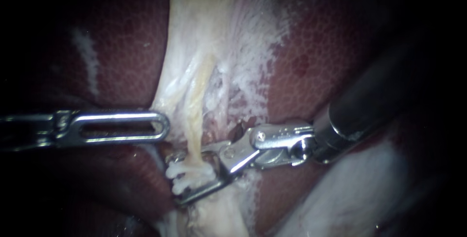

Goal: Going back second clip left tube

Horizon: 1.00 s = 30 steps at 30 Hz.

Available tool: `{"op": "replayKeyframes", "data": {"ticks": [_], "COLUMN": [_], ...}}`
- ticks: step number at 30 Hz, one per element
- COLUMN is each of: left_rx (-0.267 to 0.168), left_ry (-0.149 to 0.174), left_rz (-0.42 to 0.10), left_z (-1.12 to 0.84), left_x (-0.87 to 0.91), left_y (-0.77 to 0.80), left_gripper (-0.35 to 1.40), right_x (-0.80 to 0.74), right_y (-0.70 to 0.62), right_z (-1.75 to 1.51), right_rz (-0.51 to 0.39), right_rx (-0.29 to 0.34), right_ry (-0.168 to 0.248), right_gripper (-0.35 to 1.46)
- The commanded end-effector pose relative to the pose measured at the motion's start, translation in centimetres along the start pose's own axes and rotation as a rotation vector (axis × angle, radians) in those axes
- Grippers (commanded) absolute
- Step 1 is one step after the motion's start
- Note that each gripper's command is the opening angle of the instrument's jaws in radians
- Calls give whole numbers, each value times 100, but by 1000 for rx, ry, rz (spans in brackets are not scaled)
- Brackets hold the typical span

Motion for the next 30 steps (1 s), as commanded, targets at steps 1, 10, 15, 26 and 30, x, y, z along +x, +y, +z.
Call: {"op": "replayKeyframes", "data": {"ticks": [1, 10, 15, 26, 30], "left_rx": [0, 0, 0, 1, 1], "left_ry": [0, 0, 0, 1, 1], "left_rz": [0, 0, 0, 0, 0], "left_z": [0, -1, -1, -2, -2], "left_x": [0, 0, 0, 0, 0], "left_y": [0, 0, 0, 0, 0], "left_gripper": [-35, -35, -35, -35, -35], "right_x": [0, 1, 5, 9, 16], "right_y": [0, 2, -3, -33, -41], "right_z": [-3, -37, -57, -98, -115], "right_rz": [0, -2, 3, 11, 16], "right_rx": [-7, -34, -44, -42, -55], "right_ry": [0, 4, 7, 9, 10], "right_gripper": [60, 60, 60, 60, 60]}}
